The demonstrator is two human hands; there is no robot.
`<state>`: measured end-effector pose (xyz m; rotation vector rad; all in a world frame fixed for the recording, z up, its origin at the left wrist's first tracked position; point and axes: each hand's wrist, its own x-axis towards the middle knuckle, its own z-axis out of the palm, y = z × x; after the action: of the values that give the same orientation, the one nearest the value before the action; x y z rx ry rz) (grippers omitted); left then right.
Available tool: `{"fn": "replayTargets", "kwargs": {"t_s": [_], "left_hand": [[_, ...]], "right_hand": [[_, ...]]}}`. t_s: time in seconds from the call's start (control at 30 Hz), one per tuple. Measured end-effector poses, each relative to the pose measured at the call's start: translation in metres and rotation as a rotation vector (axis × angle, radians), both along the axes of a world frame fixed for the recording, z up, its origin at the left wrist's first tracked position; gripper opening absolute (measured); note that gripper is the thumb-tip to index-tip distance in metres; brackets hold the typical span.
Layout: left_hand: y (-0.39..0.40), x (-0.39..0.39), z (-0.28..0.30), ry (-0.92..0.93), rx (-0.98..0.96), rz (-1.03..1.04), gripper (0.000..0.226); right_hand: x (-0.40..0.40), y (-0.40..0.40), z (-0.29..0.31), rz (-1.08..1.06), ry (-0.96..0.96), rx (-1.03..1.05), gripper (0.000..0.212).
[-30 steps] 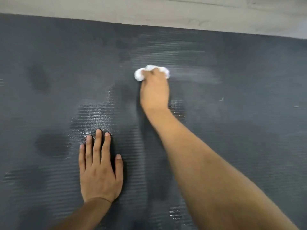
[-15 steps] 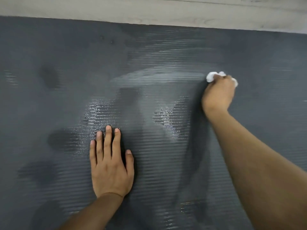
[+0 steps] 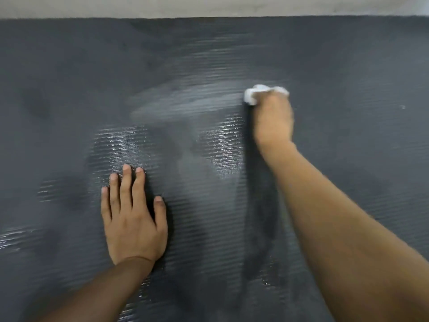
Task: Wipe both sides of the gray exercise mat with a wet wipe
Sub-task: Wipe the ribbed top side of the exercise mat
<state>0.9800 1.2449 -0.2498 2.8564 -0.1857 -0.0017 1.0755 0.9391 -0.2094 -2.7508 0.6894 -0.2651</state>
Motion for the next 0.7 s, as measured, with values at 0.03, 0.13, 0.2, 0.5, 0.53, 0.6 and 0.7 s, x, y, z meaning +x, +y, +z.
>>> {"fn": "replayTargets", "kwargs": {"t_s": [0.03,0.13,0.2,0.5,0.53,0.6,0.7], "left_hand": [[0.0,0.0,0.0,-0.003,-0.001,0.003,0.066],[0.0,0.0,0.0,-0.019,0.002,0.006,0.065],[-0.001,0.0,0.0,-0.024,0.011,0.007,0.065],[0.0,0.001,-0.003,-0.06,0.004,0.006,0.064],[-0.001,0.001,-0.002,-0.06,0.003,0.007,0.064],[-0.002,0.0,-0.001,-0.055,0.008,0.002,0.064],[-0.001,0.001,-0.001,-0.056,0.005,0.008,0.064]], "right_hand": [[-0.01,-0.022,0.003,-0.134,-0.022,0.039,0.019],[-0.009,-0.012,-0.003,-0.301,-0.064,0.072,0.028],[0.007,0.046,-0.01,-0.138,-0.089,0.03,0.026],[0.013,0.161,-0.024,0.497,-0.009,0.118,0.029],[0.003,0.129,-0.027,0.411,-0.023,0.104,0.028],[-0.027,0.059,-0.024,0.149,-0.08,0.056,0.027],[-0.063,-0.005,-0.01,-0.187,-0.155,0.161,0.028]]}}
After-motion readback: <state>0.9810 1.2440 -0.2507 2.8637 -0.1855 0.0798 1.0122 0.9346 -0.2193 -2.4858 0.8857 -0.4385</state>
